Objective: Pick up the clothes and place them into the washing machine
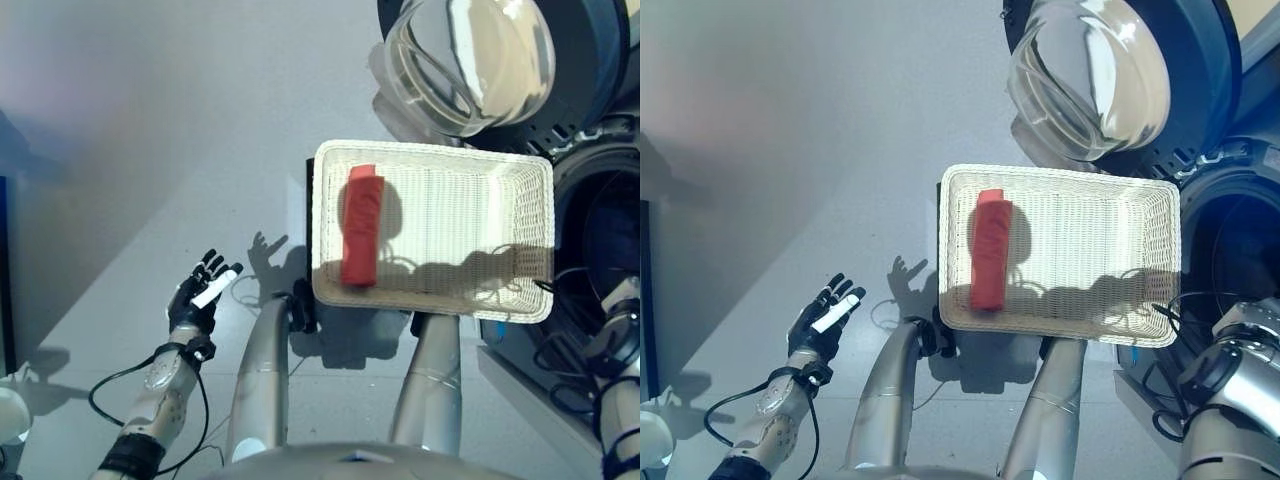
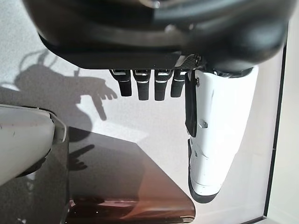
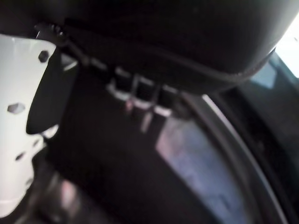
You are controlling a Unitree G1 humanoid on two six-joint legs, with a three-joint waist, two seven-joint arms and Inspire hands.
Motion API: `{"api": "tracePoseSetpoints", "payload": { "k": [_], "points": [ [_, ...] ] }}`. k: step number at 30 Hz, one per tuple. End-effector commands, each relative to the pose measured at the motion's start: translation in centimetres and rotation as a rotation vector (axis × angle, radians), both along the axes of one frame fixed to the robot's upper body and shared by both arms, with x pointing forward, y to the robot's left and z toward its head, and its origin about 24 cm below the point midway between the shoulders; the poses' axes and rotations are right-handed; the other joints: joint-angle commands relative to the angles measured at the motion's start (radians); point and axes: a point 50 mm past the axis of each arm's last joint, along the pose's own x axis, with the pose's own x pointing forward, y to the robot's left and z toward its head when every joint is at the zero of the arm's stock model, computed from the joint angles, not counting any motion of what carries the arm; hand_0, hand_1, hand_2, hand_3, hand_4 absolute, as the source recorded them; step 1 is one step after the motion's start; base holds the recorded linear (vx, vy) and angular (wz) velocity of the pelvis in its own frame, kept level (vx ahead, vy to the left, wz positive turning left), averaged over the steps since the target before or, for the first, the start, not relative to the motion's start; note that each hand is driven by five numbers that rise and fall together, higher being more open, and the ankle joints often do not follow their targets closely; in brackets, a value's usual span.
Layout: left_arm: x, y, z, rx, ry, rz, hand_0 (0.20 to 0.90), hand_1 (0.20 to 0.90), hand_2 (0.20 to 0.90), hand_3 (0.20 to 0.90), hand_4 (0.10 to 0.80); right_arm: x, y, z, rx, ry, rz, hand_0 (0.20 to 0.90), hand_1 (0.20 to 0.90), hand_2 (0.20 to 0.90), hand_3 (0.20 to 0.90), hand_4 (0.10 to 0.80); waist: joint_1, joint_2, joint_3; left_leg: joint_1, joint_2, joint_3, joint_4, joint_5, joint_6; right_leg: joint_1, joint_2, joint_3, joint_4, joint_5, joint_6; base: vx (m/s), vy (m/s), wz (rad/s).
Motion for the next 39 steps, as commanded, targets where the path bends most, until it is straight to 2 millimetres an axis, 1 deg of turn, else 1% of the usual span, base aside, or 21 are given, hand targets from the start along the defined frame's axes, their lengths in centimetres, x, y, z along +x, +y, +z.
{"api": "tracePoseSetpoints", "payload": {
  "k": [1,4,5,6,7,8,10,11,13,14,16,17,18,19,20,23,24,27,30,35,39],
  "points": [
    [-0.3,2.2,1.4,0.024,-0.088,0.082,0.900,0.900,0.900,0.900,0.800,-1.8,-1.7,1.3,-0.204,0.081,-0.033,0.900,0.900,0.900,0.900,0.800,-0.005,0.005,-0.050,0.047,0.072,-0.118,-0.123,0.068,-0.139,0.043,0.007,-0.015,0.002,-0.034,-0.064,0.000,0.000,0.00],
    [-0.3,2.2,1.8,0.023,-0.108,0.076,0.900,0.900,0.900,0.900,0.800,0.0,-0.7,1.3,-0.281,0.095,0.092,0.900,0.900,0.900,0.900,0.800,0.002,-0.004,-0.044,0.054,0.070,-0.114,-0.122,0.069,-0.136,0.059,0.005,-0.019,-0.008,-0.030,-0.063,0.000,0.000,0.00],
    [-0.3,2.2,1.8,0.023,-0.112,0.075,0.900,0.900,0.900,0.900,0.800,0.7,-0.1,0.8,-0.299,0.110,0.136,0.900,0.900,0.900,0.900,0.800,0.003,-0.009,-0.041,0.058,0.069,-0.115,-0.124,0.069,-0.135,0.065,0.006,-0.021,-0.013,-0.028,-0.063,0.000,0.000,0.00],
    [-0.3,2.2,1.8,0.024,-0.112,0.076,0.900,0.900,0.900,0.900,0.800,0.7,0.0,0.8,-0.299,0.110,0.137,0.900,0.900,0.900,0.900,0.800,0.002,-0.009,-0.040,0.059,0.069,-0.115,-0.124,0.069,-0.135,0.067,0.006,-0.022,-0.014,-0.028,-0.063,0.001,0.006,0.03],
    [-0.1,2.2,1.9,0.031,-0.120,0.068,0.900,0.900,0.900,0.900,0.800,1.6,1.0,-0.3,-0.316,0.184,0.247,0.900,0.900,0.900,0.900,0.800,0.011,-0.020,-0.035,0.065,0.068,-0.117,-0.125,0.072,-0.133,0.078,0.007,-0.030,-0.020,-0.023,-0.064,0.001,0.006,0.03],
    [-0.1,2.2,2.0,0.031,-0.123,0.067,0.900,0.900,0.900,0.900,0.800,2.0,1.7,-1.1,-0.321,0.228,0.301,0.900,0.900,0.900,0.900,0.800,0.014,-0.024,-0.030,0.068,0.070,-0.117,-0.126,0.074,-0.133,0.085,0.007,-0.034,-0.024,-0.020,-0.063,0.001,0.002,0.04],
    [0.0,2.2,1.8,0.029,-0.122,0.070,0.900,0.900,0.900,0.900,0.800,3.5,3.9,-2.6,-0.357,0.292,0.445,0.900,0.900,0.900,0.900,0.800,0.020,-0.033,-0.023,0.082,0.069,-0.119,-0.139,0.080,-0.132,0.107,0.009,-0.041,-0.041,-0.014,-0.062,0.006,-0.012,0.04],
    [-0.1,2.3,1.7,0.031,-0.117,0.076,0.900,0.900,0.900,0.900,0.800,4.1,4.8,-3.0,-0.371,0.295,0.484,0.900,0.900,0.900,0.900,0.800,0.016,-0.037,-0.020,0.091,0.068,-0.119,-0.146,0.083,-0.131,0.117,0.011,-0.041,-0.048,-0.008,-0.062,0.000,0.000,0.00],
    [-0.1,2.5,1.5,0.040,-0.108,0.080,0.900,0.900,0.900,0.900,0.800,4.7,6.6,-4.4,-0.396,0.357,0.582,0.900,0.900,0.900,0.900,0.800,0.015,-0.046,-0.015,0.107,0.062,-0.119,-0.164,0.091,-0.131,0.139,0.010,-0.041,-0.062,-0.002,-0.060,0.000,0.000,0.00],
    [-0.2,2.6,1.3,0.047,-0.104,0.085,0.900,0.900,0.900,0.900,0.800,5.2,7.5,-4.8,-0.423,0.397,0.639,0.900,0.900,0.900,0.900,0.800,0.016,-0.051,-0.013,0.118,0.057,-0.117,-0.175,0.096,-0.131,0.156,0.008,-0.044,-0.075,0.003,-0.060,0.016,0.007,0.06],
    [-0.3,2.8,1.5,0.054,-0.116,0.093,0.900,0.900,0.900,0.900,0.800,6.2,9.6,-5.3,-0.492,0.422,0.730,0.900,0.900,0.900,0.900,0.800,0.015,-0.059,-0.004,0.136,0.053,-0.114,-0.194,0.104,-0.132,0.181,0.006,-0.052,-0.096,0.011,-0.059,0.011,0.001,0.07],
    [-0.3,2.8,1.5,0.057,-0.120,0.098,0.900,0.900,0.900,0.900,0.800,6.9,11.1,-5.5,-0.530,0.423,0.780,0.900,0.900,0.900,0.900,0.800,0.016,-0.062,0.000,0.141,0.051,-0.115,-0.199,0.110,-0.132,0.190,0.005,-0.059,-0.105,0.017,-0.058,0.017,-0.019,0.08],
    [-0.4,2.9,1.5,0.060,-0.123,0.101,0.900,0.900,0.900,0.900,0.800,7.0,11.9,-5.9,-0.542,0.416,0.802,0.900,0.900,0.900,0.900,0.800,0.015,-0.066,0.002,0.143,0.049,-0.118,-0.203,0.114,-0.132,0.199,0.003,-0.065,-0.114,0.020,-0.057,0.011,-0.014,0.08],
    [-0.4,3.0,1.5,0.065,-0.126,0.108,0.900,0.900,0.900,0.900,0.800,7.4,13.2,-6.0,-0.573,0.407,0.837,0.900,0.900,0.900,0.900,0.800,0.016,-0.069,0.003,0.144,0.047,-0.121,-0.207,0.117,-0.131,0.206,0.004,-0.070,-0.121,0.023,-0.057,0.007,-0.009,0.05],
    [-0.4,3.1,1.6,0.068,-0.129,0.119,0.900,0.900,0.900,0.900,0.800,7.9,15.1,-6.2,-0.613,0.389,0.895,0.900,0.900,0.900,0.900,0.800,0.014,-0.074,0.004,0.143,0.044,-0.126,-0.211,0.121,-0.131,0.209,0.004,-0.073,-0.126,0.027,-0.056,-0.001,0.003,0.04],
    [-0.3,3.3,1.7,0.076,-0.140,0.143,0.900,0.900,0.900,0.900,0.800,8.8,18.5,-6.1,-0.724,0.385,1.023,0.900,0.900,0.900,0.900,0.800,0.014,-0.085,0.003,0.134,0.042,-0.131,-0.209,0.126,-0.129,0.212,-0.001,-0.082,-0.128,0.033,-0.056,0.005,-0.005,0.12],
    [-0.3,3.3,1.8,0.077,-0.142,0.146,0.900,0.900,0.900,0.900,0.800,9.1,19.3,-6.0,-0.765,0.401,1.062,0.900,0.900,0.900,0.900,0.800,0.018,-0.087,0.003,0.130,0.039,-0.132,-0.206,0.127,-0.129,0.214,-0.003,-0.086,-0.127,0.035,-0.055,0.010,-0.012,0.14],
    [-0.1,3.1,2.0,0.090,-0.157,0.140,0.900,0.900,0.900,0.900,0.800,9.9,21.1,-5.7,-0.855,0.460,1.155,0.900,0.900,0.900,0.900,0.800,0.031,-0.088,0.002,0.126,0.033,-0.137,-0.211,0.131,-0.128,0.229,-0.012,-0.101,-0.134,0.038,-0.051,0.017,-0.011,0.12],
    [0.0,3.3,2.5,0.113,-0.174,0.129,0.900,0.900,0.900,0.900,0.800,10.5,22.1,-5.2,-0.951,0.542,1.205,0.900,0.900,0.900,0.900,0.800,0.048,-0.090,0.005,0.131,0.024,-0.142,-0.223,0.138,-0.126,0.254,-0.020,-0.120,-0.147,0.043,-0.045,0.029,0.005,0.30],
    [0.2,3.6,2.9,0.148,-0.188,0.122,0.900,0.900,0.900,0.900,0.800,10.9,22.6,-4.6,-0.993,0.547,1.216,0.900,0.900,0.900,0.900,0.800,0.064,-0.103,0.007,0.132,0.010,-0.150,-0.231,0.142,-0.124,0.285,-0.032,-0.149,-0.169,0.056,-0.035,0.027,0.003,0.25],
    [0.3,3.8,3.1,0.161,-0.185,0.118,0.900,0.900,0.900,0.900,0.800,10.8,23.0,-5.3,-0.988,0.584,1.254,0.900,0.900,0.900,0.900,0.800,0.072,-0.116,0.007,0.125,0.003,-0.157,-0.227,0.142,-0.123,0.302,-0.038,-0.166,-0.179,0.062,-0.032,0.021,-0.004,0.18]
  ]
}}
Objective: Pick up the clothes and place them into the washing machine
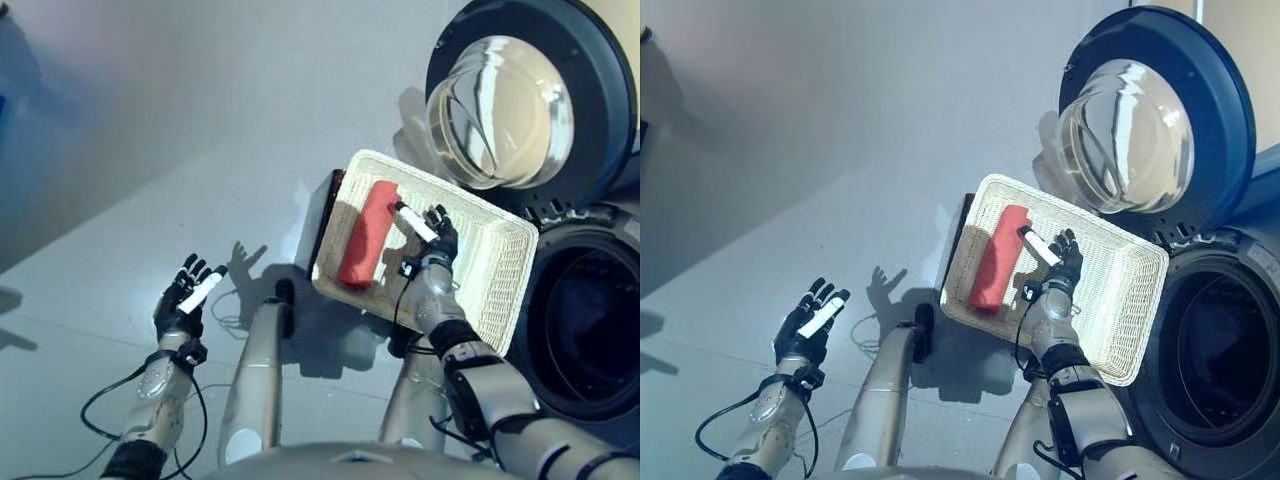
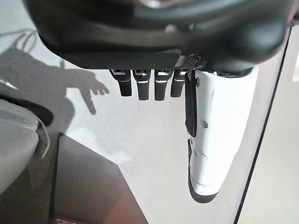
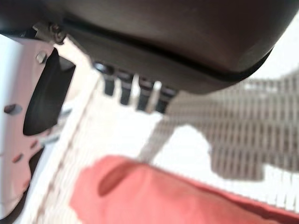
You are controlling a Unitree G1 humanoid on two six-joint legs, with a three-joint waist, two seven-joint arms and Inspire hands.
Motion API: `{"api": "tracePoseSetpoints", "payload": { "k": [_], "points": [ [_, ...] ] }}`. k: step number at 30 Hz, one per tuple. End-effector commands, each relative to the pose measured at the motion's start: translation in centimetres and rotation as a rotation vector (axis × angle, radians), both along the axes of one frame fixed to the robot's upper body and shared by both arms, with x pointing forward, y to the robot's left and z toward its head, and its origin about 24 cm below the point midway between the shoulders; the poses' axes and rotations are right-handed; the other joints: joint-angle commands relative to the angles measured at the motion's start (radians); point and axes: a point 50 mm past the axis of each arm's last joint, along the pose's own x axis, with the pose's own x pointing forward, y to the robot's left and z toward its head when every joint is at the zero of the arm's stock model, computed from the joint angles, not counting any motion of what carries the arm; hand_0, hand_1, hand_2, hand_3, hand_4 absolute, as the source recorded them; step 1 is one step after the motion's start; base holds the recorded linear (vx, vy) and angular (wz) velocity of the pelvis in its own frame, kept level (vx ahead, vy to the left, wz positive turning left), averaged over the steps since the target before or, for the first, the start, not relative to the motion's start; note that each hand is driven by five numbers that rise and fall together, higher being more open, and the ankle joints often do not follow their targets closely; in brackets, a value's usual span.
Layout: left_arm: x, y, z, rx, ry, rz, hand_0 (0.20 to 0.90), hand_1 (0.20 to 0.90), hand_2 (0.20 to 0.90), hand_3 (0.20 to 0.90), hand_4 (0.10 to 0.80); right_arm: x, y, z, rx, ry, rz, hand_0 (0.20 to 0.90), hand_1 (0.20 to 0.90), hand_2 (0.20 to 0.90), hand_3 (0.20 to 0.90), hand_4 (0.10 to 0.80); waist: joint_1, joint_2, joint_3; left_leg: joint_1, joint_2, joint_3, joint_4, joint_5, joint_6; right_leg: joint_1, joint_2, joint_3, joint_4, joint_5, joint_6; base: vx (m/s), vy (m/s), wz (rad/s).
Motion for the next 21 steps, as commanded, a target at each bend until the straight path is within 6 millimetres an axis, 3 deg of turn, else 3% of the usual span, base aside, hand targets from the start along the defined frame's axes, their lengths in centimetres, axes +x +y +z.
{"api": "tracePoseSetpoints", "payload": {
  "k": [1,8,13,21],
  "points": [
    [1.1,2.1,3.6,0.128,-0.161,0.010,0.900,0.900,0.900,0.900,0.800,0.7,-1.3,1.3,-0.120,-0.007,-0.004,0.900,0.900,0.900,0.900,0.800,0.025,-0.011,-0.014,0.015,0.022,-0.038,-0.061,0.020,-0.086,0.069,-0.014,0.027,-0.087,0.075,0.001,0.019,-0.015,0.08],
    [1.8,2.2,4.5,0.161,-0.175,-0.040,0.900,0.900,0.900,0.900,0.800,0.8,0.0,-0.8,-0.095,0.178,0.038,0.900,0.900,0.900,0.900,0.800,0.067,-0.016,-0.007,-0.001,0.001,-0.055,-0.054,0.019,-0.083,0.099,-0.026,-0.002,-0.093,0.079,0.006,0.010,-0.022,0.12],
    [2.7,1.9,5.1,0.185,-0.188,-0.088,0.900,0.900,0.900,0.900,0.800,0.0,0.8,-2.7,-0.091,0.323,0.083,0.900,0.900,0.900,0.900,0.800,0.118,-0.015,0.007,-0.017,-0.031,-0.076,-0.048,0.025,-0.082,0.132,-0.043,-0.043,-0.075,0.058,0.004,0.009,-0.049,0.30],
    [3.4,1.6,5.8,0.214,-0.210,-0.119,0.900,0.900,0.900,0.900,0.800,0.4,1.2,-2.4,-0.057,0.326,0.071,0.900,0.900,0.900,0.900,0.800,0.159,-0.017,0.009,-0.032,-0.048,-0.090,-0.046,0.032,-0.082,0.147,-0.057,-0.083,-0.062,0.041,0.005,0.016,-0.025,0.34]
  ]
}}
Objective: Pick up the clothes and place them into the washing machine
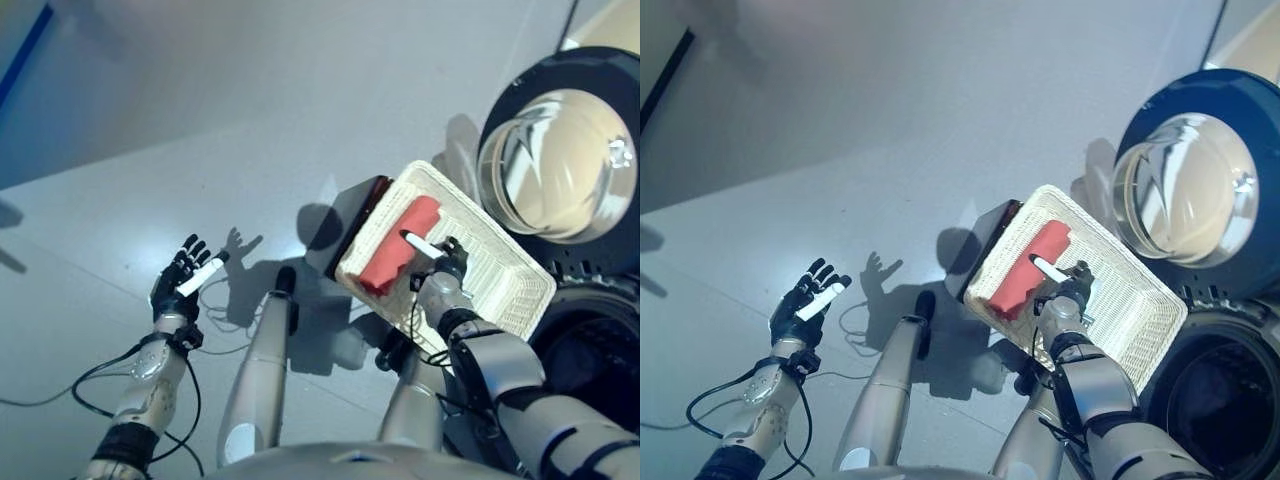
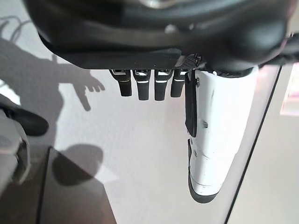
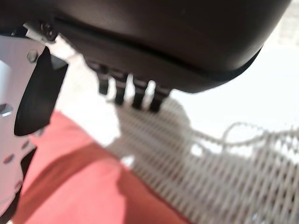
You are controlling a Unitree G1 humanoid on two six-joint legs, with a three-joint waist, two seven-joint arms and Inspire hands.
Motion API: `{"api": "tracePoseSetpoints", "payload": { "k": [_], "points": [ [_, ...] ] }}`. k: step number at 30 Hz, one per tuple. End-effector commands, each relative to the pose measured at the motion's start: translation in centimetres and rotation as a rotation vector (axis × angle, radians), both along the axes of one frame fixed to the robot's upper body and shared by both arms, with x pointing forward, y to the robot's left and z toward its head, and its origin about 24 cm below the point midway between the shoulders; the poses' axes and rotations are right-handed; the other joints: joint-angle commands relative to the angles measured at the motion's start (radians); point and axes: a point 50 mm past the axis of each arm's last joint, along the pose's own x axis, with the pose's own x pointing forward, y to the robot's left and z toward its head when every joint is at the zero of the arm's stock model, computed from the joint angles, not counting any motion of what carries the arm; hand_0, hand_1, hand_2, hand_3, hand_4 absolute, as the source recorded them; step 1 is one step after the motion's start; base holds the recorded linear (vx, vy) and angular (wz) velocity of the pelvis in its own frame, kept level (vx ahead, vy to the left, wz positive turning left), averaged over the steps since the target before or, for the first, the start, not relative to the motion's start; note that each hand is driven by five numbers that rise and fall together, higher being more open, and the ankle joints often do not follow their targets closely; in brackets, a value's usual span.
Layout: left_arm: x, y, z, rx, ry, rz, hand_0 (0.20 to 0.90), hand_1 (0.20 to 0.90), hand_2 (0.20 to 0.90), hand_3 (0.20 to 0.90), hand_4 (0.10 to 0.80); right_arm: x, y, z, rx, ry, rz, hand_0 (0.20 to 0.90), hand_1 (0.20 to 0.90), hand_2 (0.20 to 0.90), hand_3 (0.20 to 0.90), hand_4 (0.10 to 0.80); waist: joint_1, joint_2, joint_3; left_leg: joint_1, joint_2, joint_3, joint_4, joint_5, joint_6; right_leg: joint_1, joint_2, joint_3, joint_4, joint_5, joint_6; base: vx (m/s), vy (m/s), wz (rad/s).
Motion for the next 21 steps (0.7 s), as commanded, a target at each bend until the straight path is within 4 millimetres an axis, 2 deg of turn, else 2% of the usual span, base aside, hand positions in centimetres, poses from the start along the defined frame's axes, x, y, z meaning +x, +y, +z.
{"api": "tracePoseSetpoints", "payload": {
  "k": [1,9,15,21],
  "points": [
    [1.6,0.9,4.0,0.119,-0.167,-0.057,0.900,0.900,0.900,0.900,0.800,1.1,3.8,0.1,0.113,-0.035,0.103,0.900,0.900,0.900,0.900,0.800,0.068,0.004,0.000,-0.016,0.005,0.007,0.035,-0.044,-0.067,0.041,-0.023,0.047,-0.045,0.079,0.008,0.028,-0.028,0.06],
    [2.1,0.9,4.1,0.140,-0.151,-0.063,0.900,0.900,0.900,0.900,0.800,1.1,7.1,-0.2,0.096,0.002,0.221,0.900,0.900,0.900,0.900,0.800,0.082,-0.012,-0.007,-0.015,0.012,-0.003,0.028,-0.040,-0.070,0.059,-0.021,0.026,-0.047,0.075,0.008,0.018,-0.028,0.03],
    [2.2,0.9,3.8,0.154,-0.131,-0.061,0.900,0.900,0.900,0.900,0.800,1.1,10.9,-0.2,0.042,0.028,0.363,0.900,0.900,0.900,0.900,0.800,0.107,-0.022,-0.001,-0.005,0.011,-0.013,0.010,-0.032,-0.072,0.093,-0.016,-0.003,-0.074,0.091,0.018,0.022,-0.031,0.09],
    [2.3,1.1,3.9,0.180,-0.120,-0.063,0.900,0.900,0.900,0.900,0.800,2.3,13.7,1.8,-0.037,-0.017,0.474,0.900,0.900,0.900,0.900,0.800,0.134,-0.037,0.014,-0.003,-0.002,-0.028,-0.002,-0.028,-0.067,0.127,-0.017,-0.027,-0.097,0.115,0.031,0.025,-0.037,0.06]
  ]
}}
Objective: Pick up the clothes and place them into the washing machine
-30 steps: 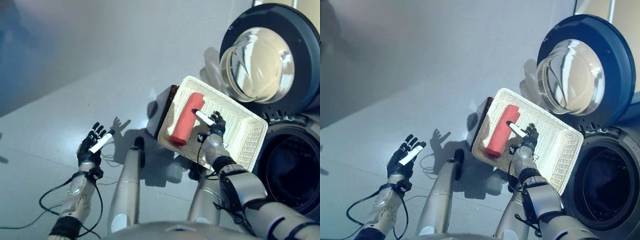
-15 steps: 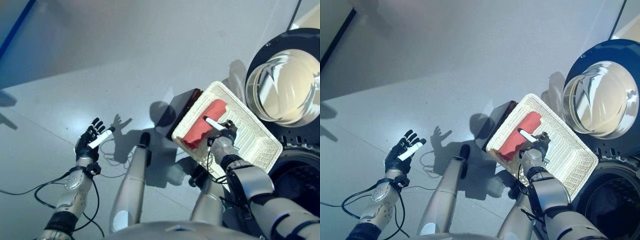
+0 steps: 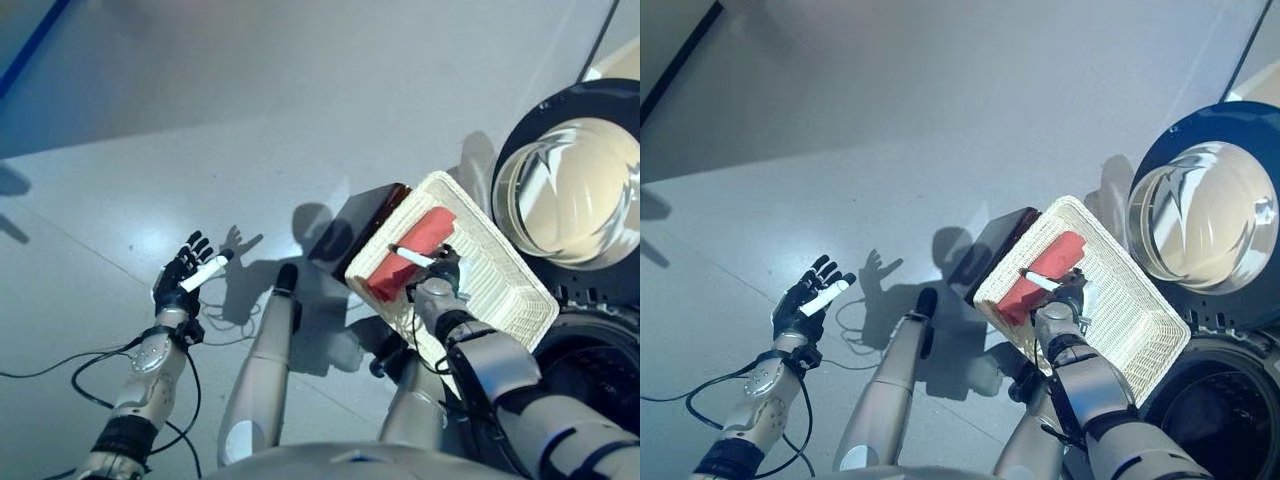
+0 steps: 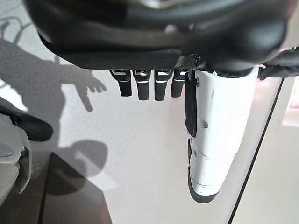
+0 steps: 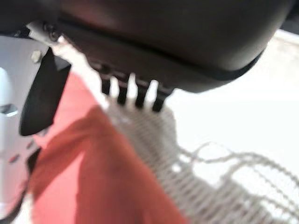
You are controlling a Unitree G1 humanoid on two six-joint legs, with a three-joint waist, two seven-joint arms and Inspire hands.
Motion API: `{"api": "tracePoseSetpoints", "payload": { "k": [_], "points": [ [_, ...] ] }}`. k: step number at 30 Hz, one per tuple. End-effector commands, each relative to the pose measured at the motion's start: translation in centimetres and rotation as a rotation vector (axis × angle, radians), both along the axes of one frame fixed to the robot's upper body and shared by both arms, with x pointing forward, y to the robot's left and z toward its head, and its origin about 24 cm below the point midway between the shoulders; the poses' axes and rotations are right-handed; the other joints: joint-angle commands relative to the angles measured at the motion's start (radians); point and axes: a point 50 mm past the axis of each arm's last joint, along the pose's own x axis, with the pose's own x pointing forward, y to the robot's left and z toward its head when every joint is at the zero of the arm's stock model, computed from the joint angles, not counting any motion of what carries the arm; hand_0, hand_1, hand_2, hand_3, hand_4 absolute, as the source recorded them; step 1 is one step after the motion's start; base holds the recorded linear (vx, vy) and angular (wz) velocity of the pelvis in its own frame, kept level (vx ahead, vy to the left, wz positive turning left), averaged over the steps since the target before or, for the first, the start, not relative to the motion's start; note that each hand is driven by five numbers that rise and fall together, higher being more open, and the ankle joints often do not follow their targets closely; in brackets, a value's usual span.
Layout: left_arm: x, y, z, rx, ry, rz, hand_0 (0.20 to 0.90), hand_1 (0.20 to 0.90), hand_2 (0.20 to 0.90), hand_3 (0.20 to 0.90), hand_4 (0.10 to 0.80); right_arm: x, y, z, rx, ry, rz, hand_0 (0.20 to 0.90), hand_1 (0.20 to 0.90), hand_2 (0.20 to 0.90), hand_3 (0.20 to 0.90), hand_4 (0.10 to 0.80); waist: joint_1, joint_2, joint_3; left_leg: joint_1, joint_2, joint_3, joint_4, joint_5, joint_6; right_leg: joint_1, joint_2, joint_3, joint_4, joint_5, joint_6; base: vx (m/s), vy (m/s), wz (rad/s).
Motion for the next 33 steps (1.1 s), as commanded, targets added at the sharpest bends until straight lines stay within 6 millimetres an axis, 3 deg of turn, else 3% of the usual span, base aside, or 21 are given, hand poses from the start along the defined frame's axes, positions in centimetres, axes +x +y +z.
{"api": "tracePoseSetpoints", "payload": {
  "k": [1,6,7,8,14,25,27,33],
  "points": [
    [1.4,1.4,3.5,0.142,-0.123,-0.039,0.900,0.900,0.900,0.900,0.800,3.1,12.3,3.3,0.188,-0.140,0.352,0.900,0.900,0.900,0.900,0.800,0.087,-0.020,0.029,-0.015,-0.004,0.004,0.034,-0.056,-0.058,0.075,-0.027,0.035,-0.068,0.119,0.037,0.019,-0.036,0.06],
    [1.4,2.0,3.8,0.171,-0.121,-0.033,0.900,0.900,0.900,0.900,0.800,4.1,14.1,5.2,0.186,-0.186,0.416,0.900,0.900,0.900,0.900,0.800,0.110,-0.028,0.041,-0.016,-0.008,0.004,0.027,-0.053,-0.058,0.096,-0.028,0.017,-0.077,0.117,0.036,0.029,-0.027,0.10],
    [1.4,2.0,3.9,0.176,-0.123,-0.033,0.900,0.900,0.900,0.900,0.800,4.2,14.3,5.5,0.181,-0.194,0.427,0.521,0.521,0.521,0.521,0.529,0.113,-0.030,0.042,-0.015,-0.008,0.003,0.026,-0.053,-0.058,0.098,-0.029,0.015,-0.079,0.118,0.036,0.034,-0.022,0.10],
    [1.4,2.0,3.9,0.180,-0.123,-0.030,0.900,0.900,0.900,0.900,0.800,4.3,14.5,5.7,0.176,-0.200,0.438,0.200,0.200,0.200,0.200,0.300,0.115,-0.032,0.044,-0.016,-0.009,0.003,0.026,-0.053,-0.058,0.100,-0.028,0.015,-0.082,0.119,0.035,0.031,-0.015,0.06],
    [1.7,1.7,4.1,0.185,-0.132,-0.027,0.900,0.900,0.900,0.900,0.800,4.4,14.4,5.8,0.157,-0.189,0.446,0.200,0.200,0.200,0.200,0.300,0.122,-0.028,0.052,-0.013,-0.013,0.006,0.024,-0.057,-0.051,0.101,-0.029,0.017,-0.084,0.123,0.038,0.005,-0.003,0.00],
    [2.0,0.6,3.9,0.165,-0.143,-0.044,0.900,0.900,0.900,0.900,0.800,3.5,11.4,3.6,0.098,-0.088,0.377,0.200,0.200,0.200,0.200,0.300,0.110,-0.004,0.063,-0.011,-0.011,0.015,0.030,-0.063,-0.040,0.071,-0.040,0.033,-0.060,0.118,0.039,0.000,0.000,0.00],
    [2.0,0.6,3.9,0.164,-0.145,-0.046,0.900,0.900,0.900,0.900,0.800,3.4,10.3,3.3,0.121,-0.085,0.327,0.200,0.200,0.200,0.200,0.300,0.105,-0.001,0.062,-0.011,-0.010,0.015,0.032,-0.064,-0.039,0.064,-0.040,0.040,-0.053,0.115,0.039,-0.008,0.022,0.00],
    [1.9,1.4,4.2,0.154,-0.175,0.010,0.900,0.900,0.900,0.900,0.800,1.9,3.2,1.7,0.289,-0.219,-0.007,0.200,0.200,0.200,0.200,0.300,0.045,0.004,0.082,-0.012,0.019,0.041,0.075,-0.081,-0.032,0.001,-0.037,0.094,-0.012,0.109,0.035,-0.043,0.074,-0.12]
  ]
}}
